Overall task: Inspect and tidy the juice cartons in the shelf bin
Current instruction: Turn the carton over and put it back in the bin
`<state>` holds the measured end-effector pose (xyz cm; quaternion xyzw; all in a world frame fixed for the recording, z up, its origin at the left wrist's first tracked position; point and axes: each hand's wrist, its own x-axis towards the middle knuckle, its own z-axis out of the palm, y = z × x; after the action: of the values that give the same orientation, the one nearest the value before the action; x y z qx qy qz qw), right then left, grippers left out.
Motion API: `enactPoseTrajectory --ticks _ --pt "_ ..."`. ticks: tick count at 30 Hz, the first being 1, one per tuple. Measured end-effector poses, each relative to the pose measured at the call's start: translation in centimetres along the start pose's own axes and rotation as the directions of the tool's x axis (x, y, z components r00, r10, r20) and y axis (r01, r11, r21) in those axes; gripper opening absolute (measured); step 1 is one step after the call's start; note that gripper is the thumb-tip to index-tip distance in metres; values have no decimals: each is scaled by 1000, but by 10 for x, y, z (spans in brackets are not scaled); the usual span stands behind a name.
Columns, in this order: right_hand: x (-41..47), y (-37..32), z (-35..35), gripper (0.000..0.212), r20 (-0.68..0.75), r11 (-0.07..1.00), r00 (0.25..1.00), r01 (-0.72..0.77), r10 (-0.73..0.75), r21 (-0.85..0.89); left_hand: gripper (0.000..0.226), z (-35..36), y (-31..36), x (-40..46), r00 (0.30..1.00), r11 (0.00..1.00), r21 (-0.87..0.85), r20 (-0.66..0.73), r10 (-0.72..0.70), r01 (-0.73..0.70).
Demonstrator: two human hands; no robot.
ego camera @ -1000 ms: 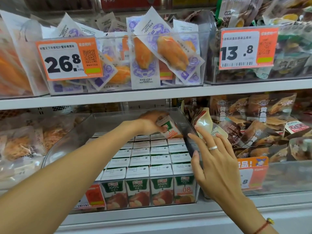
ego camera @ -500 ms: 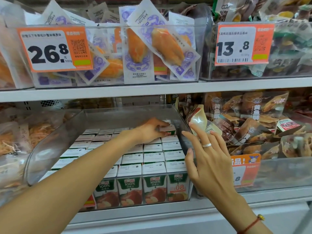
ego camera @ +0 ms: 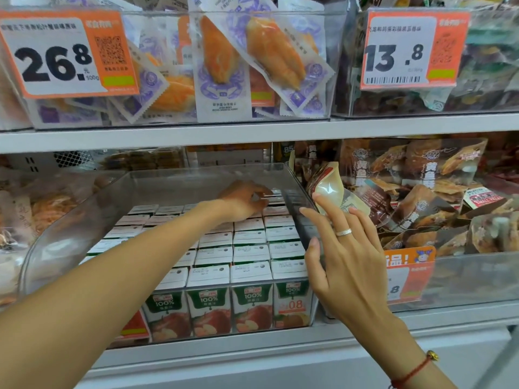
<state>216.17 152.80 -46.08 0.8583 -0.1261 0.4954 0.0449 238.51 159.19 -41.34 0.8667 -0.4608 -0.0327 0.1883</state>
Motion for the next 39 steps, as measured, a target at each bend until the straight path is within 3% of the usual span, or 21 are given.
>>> enactPoseTrajectory --ticks 3,6,9,14,19,27,33,36,39 --pt "0 1 1 41 -11 1000 1000 4 -4 6 46 -4 2 11 992 998 36 109 -63 59" --pt "-1 1 2 42 -24 1000 1000 2 -1 11 44 2 11 26 982 984 -82 120 -148 158" --pt "-1 1 2 42 -31 1000 1000 6 -5 12 48 6 21 38 964 969 -94 161 -213 229" --pt "-1 1 3 42 -45 1000 999 8 -8 2 53 -3 18 38 962 984 24 205 -179 178" --pt "-1 2 4 42 -55 1000 998 15 -15 0 47 3 1 29 997 999 24 74 -30 28" --pt "-1 2 6 43 -52 1000 998 24 -25 -19 38 0 -7 12 983 995 -87 -183 27 -44" --pt "-1 3 4 40 -8 999 999 33 -33 -39 32 -17 6 -24 910 974 -224 -411 -55 -42" --pt "1 -1 -4 39 73 999 997 13 -10 -46 30 -25 17 -59 813 867 -470 -563 -150 -166" --pt "4 -6 -15 37 175 999 985 -6 13 -43 32 -28 25 -98 743 731 -671 -551 -379 -124"
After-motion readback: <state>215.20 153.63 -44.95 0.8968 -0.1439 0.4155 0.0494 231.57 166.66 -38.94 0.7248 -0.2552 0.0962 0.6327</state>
